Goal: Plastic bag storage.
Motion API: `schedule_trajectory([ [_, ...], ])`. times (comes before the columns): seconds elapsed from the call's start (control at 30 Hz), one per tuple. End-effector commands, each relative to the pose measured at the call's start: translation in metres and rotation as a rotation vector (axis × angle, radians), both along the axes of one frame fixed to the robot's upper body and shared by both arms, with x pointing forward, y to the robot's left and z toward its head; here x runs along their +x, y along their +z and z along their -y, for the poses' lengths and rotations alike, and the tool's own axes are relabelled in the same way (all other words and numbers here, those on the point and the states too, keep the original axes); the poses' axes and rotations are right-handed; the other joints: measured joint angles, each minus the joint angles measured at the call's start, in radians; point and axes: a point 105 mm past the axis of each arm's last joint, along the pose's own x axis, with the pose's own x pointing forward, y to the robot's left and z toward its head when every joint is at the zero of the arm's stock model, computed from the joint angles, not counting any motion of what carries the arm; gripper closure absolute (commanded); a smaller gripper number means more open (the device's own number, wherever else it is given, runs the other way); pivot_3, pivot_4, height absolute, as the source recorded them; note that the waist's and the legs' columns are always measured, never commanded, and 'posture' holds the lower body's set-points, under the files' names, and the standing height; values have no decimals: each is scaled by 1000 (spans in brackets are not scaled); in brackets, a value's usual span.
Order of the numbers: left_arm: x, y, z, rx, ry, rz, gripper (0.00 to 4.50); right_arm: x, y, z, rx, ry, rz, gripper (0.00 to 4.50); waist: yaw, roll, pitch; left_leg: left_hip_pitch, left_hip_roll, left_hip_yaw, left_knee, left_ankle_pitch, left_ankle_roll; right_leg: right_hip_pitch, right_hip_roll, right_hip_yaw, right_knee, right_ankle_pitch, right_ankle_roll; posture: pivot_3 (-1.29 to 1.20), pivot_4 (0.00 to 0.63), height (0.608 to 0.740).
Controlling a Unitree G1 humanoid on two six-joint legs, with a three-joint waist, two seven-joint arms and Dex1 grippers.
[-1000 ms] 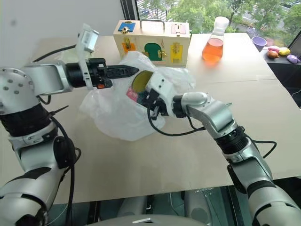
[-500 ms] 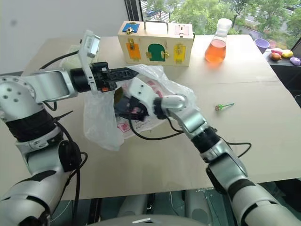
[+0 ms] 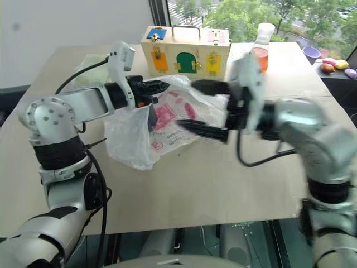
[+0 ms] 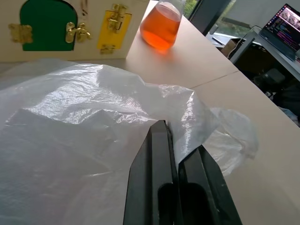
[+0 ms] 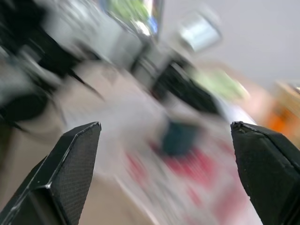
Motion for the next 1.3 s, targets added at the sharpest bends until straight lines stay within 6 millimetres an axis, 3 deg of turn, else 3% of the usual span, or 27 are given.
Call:
schedule_trajectory([
  [0.03,0,9,-3,-3,18,57,4500,28,-36,59,-317,-220,19,11,1,0,0,2,1,0,0,0,0,2,0,0,-2,0,0,0,150,740],
  [0.13,-1,8,-2,2,20,62,4500,46,-72,100,-576,-284,-9,11,-6,0,0,2,2,2,-1,0,1,5,2,0,-8,0,1,0,150,740],
  [0.23,-3,7,-4,6,30,66,4500,70,-95,120,-689,-299,-31,11,-18,0,0,3,2,4,0,0,1,5,2,2,-8,0,1,0,150,740],
  [0.4,-7,6,-6,4,46,73,4500,105,-122,128,-814,-307,-22,11,-29,0,0,4,4,4,-1,2,-3,4,4,3,-8,0,1,0,150,740],
  [0.53,-10,3,-10,2,71,74,4500,124,-139,127,-804,-325,-89,11,-26,0,0,3,5,3,-2,2,-4,4,5,3,-9,0,0,0,150,740],
  [0.63,-12,2,-13,2,86,77,4500,131,-147,127,-815,-334,-128,785,-26,0,0,3,4,3,-2,2,-4,5,3,3,-10,1,0,0,150,740],
  [0.73,-13,3,-15,0,97,81,4500,126,-153,127,-808,-288,-192,2015,-26,-1,0,5,3,3,-2,2,-4,6,3,3,-10,1,1,0,150,740],
  [0.8,-13,4,-16,0,102,83,4500,122,-151,120,-746,-241,-230,2259,-26,-1,0,5,3,3,-1,2,-4,7,3,3,-10,1,1,0,150,740],
  [0.87,-12,4,-17,1,104,82,4500,118,-149,115,-697,-210,-262,2890,-24,-1,0,6,3,2,-1,2,-4,8,3,2,-10,1,1,0,150,740],
  [0.97,-10,5,-15,-5,101,83,4500,104,-145,107,-630,-126,-279,4236,-24,-1,0,5,3,1,-2,2,-4,7,3,2,-10,1,1,0,150,740],
  [1.0,-10,5,-14,-8,97,83,4500,98,-142,103,-592,-103,-288,4440,-24,0,0,5,3,1,-1,2,-4,7,3,2,-9,1,1,0,150,740],
  [1.13,-7,6,-10,-12,83,81,4500,81,-135,93,-517,-112,-282,4440,-22,0,0,4,3,1,-3,2,-5,6,2,1,-9,1,1,0,150,740],
  [1.3,-4,7,-8,-16,72,81,4500,45,-115,58,-321,-82,-316,4440,-16,0,0,3,2,-1,-3,2,-4,5,1,0,-9,1,1,0,150,740],
])
